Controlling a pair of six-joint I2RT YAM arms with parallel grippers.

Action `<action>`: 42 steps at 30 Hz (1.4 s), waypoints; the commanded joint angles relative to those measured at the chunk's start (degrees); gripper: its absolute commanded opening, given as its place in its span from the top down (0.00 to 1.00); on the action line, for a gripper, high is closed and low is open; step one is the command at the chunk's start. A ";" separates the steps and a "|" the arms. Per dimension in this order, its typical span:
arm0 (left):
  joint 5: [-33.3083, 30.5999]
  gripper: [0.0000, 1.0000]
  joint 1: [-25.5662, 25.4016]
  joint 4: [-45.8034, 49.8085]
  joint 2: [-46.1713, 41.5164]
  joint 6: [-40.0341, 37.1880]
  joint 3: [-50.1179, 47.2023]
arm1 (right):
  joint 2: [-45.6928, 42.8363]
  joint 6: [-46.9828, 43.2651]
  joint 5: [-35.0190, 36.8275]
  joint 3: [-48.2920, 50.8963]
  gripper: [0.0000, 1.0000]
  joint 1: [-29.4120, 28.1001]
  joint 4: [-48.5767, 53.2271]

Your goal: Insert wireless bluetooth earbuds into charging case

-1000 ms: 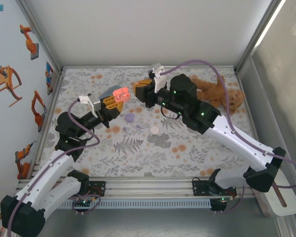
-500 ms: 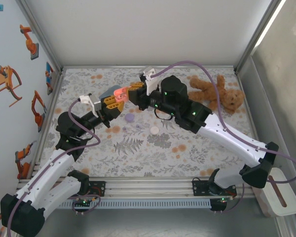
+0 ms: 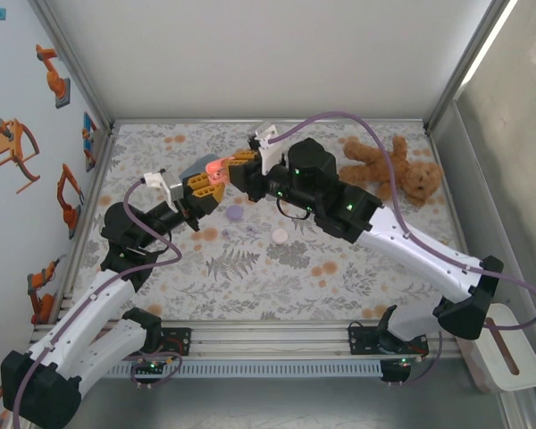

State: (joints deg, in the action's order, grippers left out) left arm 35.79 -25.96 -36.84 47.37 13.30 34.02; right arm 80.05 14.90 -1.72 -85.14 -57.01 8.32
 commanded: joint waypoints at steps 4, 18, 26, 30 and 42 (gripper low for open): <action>0.64 1.00 -0.46 -2.31 -0.62 0.23 1.72 | 1.16 -2.47 3.54 -2.08 0.78 -1.03 1.66; -0.79 1.00 -0.45 -1.97 -0.80 -0.29 1.53 | 0.81 -4.15 6.90 -2.36 0.78 -2.58 4.71; -0.90 1.00 -0.49 -2.09 -0.74 -0.47 1.57 | 1.25 -3.23 5.85 -3.39 0.72 -3.18 5.61; -0.81 1.00 -0.57 -2.07 -0.68 -0.39 1.47 | 1.12 -2.72 5.47 -3.83 0.69 -3.12 5.27; -0.85 1.00 -0.51 -2.02 -0.56 -0.29 0.61 | 0.28 -1.68 5.45 -5.54 0.59 -3.21 4.12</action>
State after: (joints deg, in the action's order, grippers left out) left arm 35.11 -26.22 -36.51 47.33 13.28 34.02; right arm 80.93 12.58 3.51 -88.27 -59.83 13.65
